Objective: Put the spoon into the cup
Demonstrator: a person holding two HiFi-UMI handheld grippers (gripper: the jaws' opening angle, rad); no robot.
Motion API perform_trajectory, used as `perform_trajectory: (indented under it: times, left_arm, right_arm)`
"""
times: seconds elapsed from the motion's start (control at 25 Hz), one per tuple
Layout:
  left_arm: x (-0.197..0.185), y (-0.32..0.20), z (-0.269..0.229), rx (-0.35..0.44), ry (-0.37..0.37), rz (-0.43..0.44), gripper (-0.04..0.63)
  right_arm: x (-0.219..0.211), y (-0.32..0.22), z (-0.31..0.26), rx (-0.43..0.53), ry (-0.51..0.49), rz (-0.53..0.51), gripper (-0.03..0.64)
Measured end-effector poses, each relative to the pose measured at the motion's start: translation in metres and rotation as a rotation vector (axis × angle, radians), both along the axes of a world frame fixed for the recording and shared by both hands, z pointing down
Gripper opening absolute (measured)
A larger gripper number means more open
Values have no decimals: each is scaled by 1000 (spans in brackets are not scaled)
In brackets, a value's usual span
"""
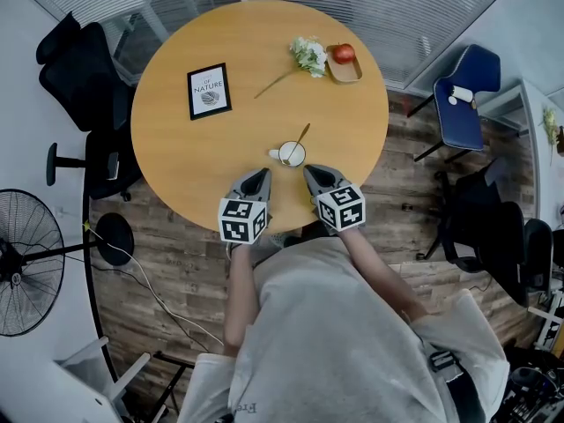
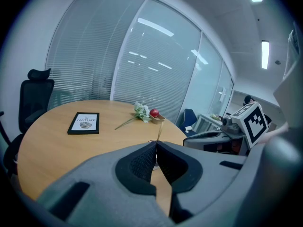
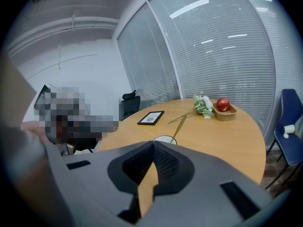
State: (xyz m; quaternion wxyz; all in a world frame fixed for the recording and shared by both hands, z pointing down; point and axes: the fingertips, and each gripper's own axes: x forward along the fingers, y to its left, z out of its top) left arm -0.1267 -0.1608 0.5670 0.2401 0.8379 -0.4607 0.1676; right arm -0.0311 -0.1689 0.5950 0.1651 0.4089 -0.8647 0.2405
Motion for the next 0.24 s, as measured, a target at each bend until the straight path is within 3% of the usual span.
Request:
perform_trajectory:
  times: [0.24]
  left_arm:
    - [3,-1,0,4,-1,6,9]
  right_arm:
    - [4,0,1,-3,1,2,-3]
